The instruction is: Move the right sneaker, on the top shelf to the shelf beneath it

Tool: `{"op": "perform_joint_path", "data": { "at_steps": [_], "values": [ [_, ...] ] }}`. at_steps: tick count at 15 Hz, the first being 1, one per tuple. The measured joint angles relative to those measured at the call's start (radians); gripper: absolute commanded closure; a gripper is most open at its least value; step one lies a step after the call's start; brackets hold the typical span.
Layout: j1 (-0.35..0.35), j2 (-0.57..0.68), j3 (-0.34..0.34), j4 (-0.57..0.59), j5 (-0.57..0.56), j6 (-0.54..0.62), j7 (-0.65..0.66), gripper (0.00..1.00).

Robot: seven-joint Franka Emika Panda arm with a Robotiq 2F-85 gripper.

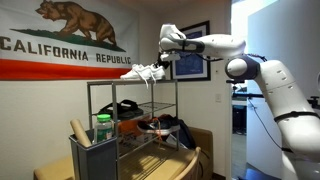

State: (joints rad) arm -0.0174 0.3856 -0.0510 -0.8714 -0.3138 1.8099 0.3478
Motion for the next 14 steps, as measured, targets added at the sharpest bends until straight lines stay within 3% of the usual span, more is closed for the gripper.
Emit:
{"op": "perform_joint_path", "data": {
  "at_steps": [7, 14],
  "values": [
    [0.0, -0.053, -0.002, 0.022, -0.036, -0.116, -0.004, 0.93],
    [-0.006, -0.242, -0.002, -0.054, -0.033, -0.196, -0.021, 0.93]
  ]
}}
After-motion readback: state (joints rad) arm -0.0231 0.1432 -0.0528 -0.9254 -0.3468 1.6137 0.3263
